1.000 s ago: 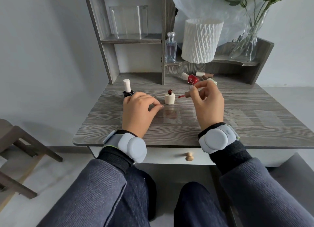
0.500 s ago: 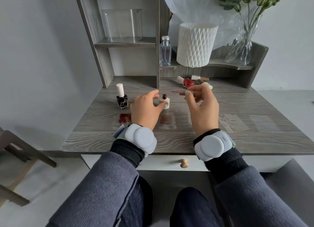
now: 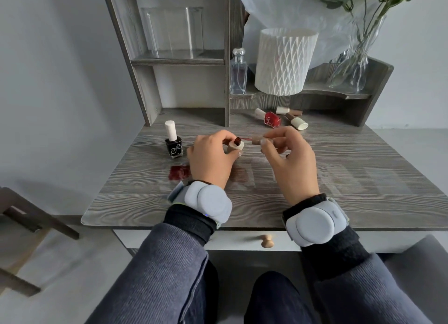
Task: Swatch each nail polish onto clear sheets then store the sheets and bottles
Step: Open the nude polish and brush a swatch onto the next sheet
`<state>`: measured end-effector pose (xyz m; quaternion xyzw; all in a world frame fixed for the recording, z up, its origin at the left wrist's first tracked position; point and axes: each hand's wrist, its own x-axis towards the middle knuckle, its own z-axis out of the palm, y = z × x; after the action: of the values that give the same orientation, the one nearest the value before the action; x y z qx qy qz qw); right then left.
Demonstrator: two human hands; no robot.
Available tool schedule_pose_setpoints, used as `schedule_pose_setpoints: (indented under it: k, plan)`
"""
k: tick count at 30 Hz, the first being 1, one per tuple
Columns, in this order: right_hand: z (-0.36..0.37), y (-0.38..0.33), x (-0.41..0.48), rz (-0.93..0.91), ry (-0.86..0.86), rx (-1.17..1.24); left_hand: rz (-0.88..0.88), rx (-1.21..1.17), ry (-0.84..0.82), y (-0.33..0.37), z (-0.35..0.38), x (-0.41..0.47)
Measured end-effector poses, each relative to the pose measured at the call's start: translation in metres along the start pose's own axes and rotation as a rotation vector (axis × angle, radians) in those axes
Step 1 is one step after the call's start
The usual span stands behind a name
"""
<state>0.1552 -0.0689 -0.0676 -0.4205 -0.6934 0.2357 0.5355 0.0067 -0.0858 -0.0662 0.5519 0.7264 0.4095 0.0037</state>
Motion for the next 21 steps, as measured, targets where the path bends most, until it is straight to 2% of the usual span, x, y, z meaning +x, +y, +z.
schedule_pose_setpoints:
  k: [10,21]
  plan:
    - [0.0007,0.0001,-0.0014,0.01,0.001,-0.017,0.045,0.024,0.031,0.0026,-0.0031,-0.0027]
    - [-0.0013,-0.0042,-0.0029,-0.037,-0.022,-0.103,0.232,0.03,0.069,0.004,0.0,-0.002]
